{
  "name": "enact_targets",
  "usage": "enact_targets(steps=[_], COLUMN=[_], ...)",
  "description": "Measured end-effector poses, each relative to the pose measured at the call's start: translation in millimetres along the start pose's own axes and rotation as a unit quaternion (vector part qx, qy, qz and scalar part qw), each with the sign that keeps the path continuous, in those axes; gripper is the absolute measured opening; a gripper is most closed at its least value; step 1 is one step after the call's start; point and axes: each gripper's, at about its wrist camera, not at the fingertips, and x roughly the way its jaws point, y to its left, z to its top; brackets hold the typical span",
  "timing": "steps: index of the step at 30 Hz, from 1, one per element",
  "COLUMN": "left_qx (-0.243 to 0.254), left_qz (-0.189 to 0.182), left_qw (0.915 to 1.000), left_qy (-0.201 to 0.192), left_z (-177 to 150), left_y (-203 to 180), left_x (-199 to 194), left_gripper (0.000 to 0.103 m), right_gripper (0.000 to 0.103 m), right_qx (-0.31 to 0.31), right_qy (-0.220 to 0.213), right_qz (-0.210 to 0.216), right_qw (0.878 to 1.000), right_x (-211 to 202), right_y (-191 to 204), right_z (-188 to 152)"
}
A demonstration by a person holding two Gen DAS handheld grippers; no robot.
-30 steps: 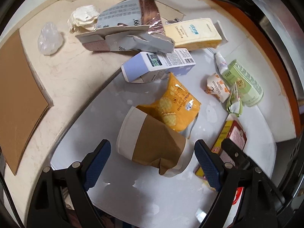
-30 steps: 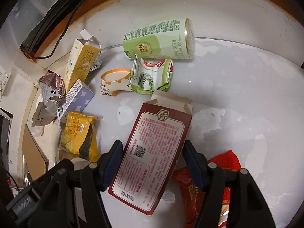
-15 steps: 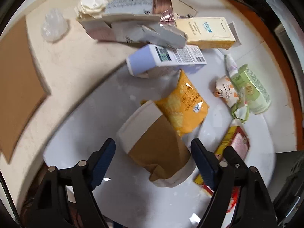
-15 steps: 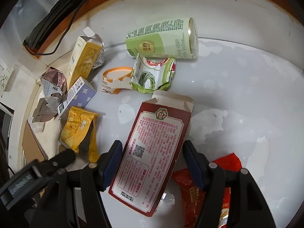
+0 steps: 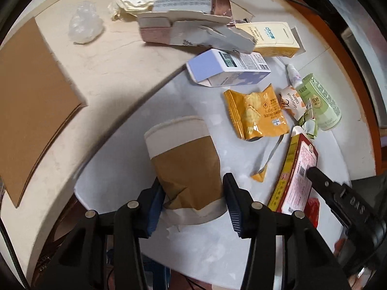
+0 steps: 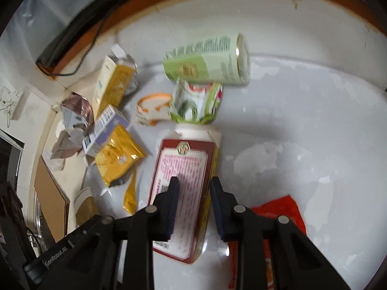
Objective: Collect trash
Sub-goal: 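Lift the cup with the left tool while the right tool lifts the box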
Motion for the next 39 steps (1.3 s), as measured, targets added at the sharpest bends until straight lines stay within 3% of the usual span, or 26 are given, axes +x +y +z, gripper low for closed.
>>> enact_targets(steps=[4, 8, 9, 14, 17, 22, 28, 39], left_qx=[0.009, 0.022, 0.025, 0.037, 0.045, 0.084, 0.131, 0.145], left_qz=[0.002, 0.007, 0.008, 0.011, 0.01, 0.012, 0.004, 0.011], left_qw=[0.9999, 0.9994, 0.9992, 0.9984, 0.998, 0.9942, 0.9864, 0.9802], left_qy=[-0.013, -0.026, -0.029, -0.041, -0.043, -0.065, -0.1, -0.135], left_z=[-5, -10, -12, -18, -25, -51, -89, -153], left_y=[11, 16, 19, 22, 24, 29, 47, 83], left_x=[-13, -28, -32, -41, -45, -62, -89, -100], left_gripper=[0.046, 0.046, 0.046, 0.046, 0.046, 0.046, 0.046, 0.046], right_gripper=[0.052, 0.056, 0.062, 0.066, 0.062, 0.06, 0.06, 0.06], right_qx=[-0.004, -0.042, -0.051, -0.09, -0.102, -0.082, -0.084, -0.167], right_qy=[0.014, 0.015, 0.014, 0.02, 0.016, -0.007, -0.029, -0.086], right_qz=[0.008, -0.035, -0.043, -0.105, -0.131, -0.095, -0.024, 0.065], right_qw=[1.0, 0.998, 0.998, 0.99, 0.986, 0.992, 0.996, 0.98], right_x=[5, 15, 17, 34, 36, 8, -40, -82], right_y=[11, 39, 44, 68, 77, 70, 59, 66], right_z=[-3, -10, -12, -20, -28, -47, -91, -191])
